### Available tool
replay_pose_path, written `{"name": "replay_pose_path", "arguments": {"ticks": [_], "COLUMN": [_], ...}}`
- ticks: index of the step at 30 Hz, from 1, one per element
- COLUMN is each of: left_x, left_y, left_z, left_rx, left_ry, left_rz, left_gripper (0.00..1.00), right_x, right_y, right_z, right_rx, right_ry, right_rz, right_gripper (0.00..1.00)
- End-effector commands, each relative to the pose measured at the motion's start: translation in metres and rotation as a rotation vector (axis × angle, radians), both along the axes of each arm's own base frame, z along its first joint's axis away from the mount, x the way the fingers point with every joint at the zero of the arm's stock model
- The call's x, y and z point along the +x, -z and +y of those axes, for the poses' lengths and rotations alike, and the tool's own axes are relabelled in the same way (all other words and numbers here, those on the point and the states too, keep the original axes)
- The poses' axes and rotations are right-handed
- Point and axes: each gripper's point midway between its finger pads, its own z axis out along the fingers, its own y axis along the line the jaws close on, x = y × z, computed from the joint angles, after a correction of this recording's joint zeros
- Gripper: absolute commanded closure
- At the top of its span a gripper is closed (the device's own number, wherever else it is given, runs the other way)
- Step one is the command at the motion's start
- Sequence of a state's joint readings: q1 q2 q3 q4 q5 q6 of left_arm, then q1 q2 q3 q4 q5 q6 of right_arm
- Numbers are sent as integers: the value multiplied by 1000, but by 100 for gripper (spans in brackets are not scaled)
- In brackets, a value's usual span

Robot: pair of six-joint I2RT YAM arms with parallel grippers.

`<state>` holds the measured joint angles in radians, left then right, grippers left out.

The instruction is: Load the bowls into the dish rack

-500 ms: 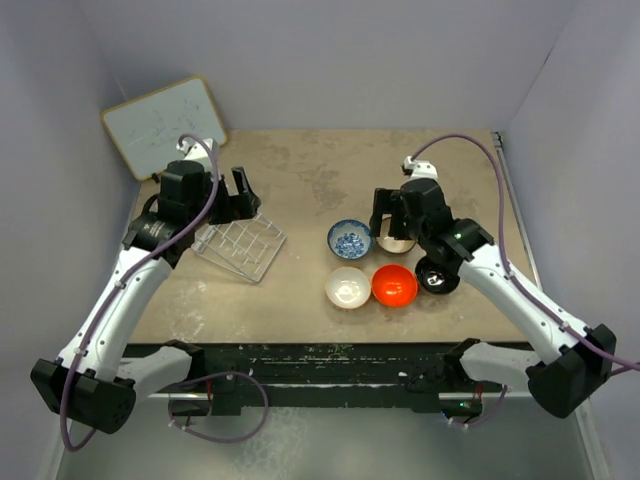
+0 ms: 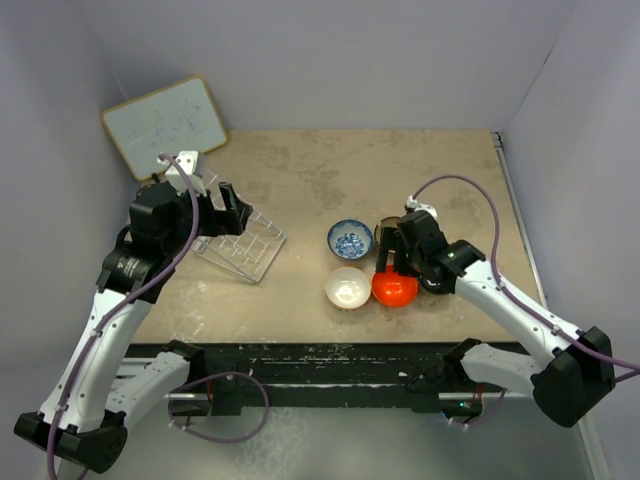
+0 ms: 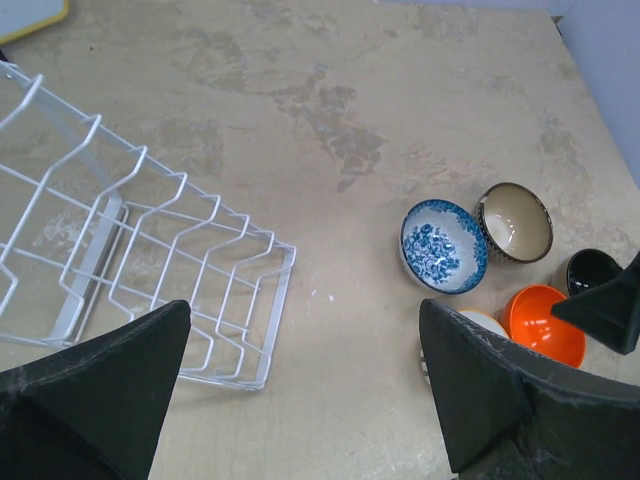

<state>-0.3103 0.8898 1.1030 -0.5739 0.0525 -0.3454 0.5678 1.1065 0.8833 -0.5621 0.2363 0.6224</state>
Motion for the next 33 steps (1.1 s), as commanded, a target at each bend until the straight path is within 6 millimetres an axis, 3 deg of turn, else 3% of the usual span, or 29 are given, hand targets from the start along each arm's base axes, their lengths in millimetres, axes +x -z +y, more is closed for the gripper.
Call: {"name": "replay_pose_path", "arguments": {"ticks": [1,5,13,24,33], "left_x": [-3,-5,-12,-22,-24], "left_y": [-16,-15,-16,-26,-17], "left_z": [0,0,3,11,13], "left_rx": [9,18,26,42,51], "left_ry": [24,29,38,19,17], "left_rz": [-88,-86,-103,-162,-161], "left_gripper": [1,1,1,1,1], "right_x": [0,7,14,15,16], "right_y": [7,13,33,50,71], "right_z": [20,28,39,26,26], "right_rx": [141,169,196,151,117], "right_ry": [27,41,52,144,196], "right_rz": [-4,-3,28,52,93], "right_gripper": [13,28,31,40,46]}}
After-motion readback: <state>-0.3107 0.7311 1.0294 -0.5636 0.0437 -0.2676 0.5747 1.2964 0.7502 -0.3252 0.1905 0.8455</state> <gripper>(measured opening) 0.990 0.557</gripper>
